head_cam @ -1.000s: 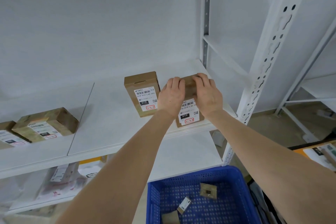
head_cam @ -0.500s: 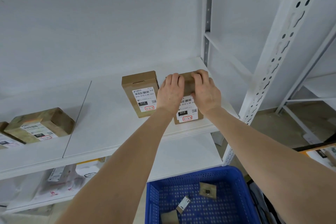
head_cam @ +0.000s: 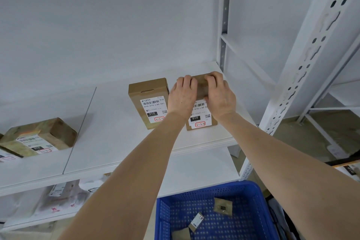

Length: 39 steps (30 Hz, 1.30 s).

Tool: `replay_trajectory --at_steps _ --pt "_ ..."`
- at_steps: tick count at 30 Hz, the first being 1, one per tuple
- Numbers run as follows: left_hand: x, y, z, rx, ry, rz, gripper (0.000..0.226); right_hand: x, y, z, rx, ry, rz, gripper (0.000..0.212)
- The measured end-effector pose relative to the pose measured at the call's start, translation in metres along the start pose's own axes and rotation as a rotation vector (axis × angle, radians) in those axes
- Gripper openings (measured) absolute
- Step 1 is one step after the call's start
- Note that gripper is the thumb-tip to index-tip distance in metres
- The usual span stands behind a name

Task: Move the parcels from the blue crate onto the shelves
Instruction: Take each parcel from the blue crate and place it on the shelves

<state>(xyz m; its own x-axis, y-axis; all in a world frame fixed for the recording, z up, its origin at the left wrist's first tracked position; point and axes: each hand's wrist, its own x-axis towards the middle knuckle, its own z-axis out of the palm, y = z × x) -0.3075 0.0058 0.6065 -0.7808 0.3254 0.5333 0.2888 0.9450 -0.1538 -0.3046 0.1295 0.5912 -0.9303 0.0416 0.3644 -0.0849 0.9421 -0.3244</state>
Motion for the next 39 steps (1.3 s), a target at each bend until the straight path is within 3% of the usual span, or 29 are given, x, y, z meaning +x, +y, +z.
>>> replay_trajectory --at_steps 25,31,39 --pt "0.022 -0.004 0.013 -0.013 -0.031 -0.011 0.055 0.024 0.007 0.012 0.008 0.026 -0.006 0.059" --pt "0.023 -0.006 -0.003 -0.125 -0.163 -0.015 0.047 0.020 0.012 0.003 -0.059 0.079 -0.035 0.061" --pt "0.022 -0.009 -0.017 -0.103 -0.223 -0.026 0.050 0.017 0.009 -0.013 -0.128 -0.034 -0.026 0.066"
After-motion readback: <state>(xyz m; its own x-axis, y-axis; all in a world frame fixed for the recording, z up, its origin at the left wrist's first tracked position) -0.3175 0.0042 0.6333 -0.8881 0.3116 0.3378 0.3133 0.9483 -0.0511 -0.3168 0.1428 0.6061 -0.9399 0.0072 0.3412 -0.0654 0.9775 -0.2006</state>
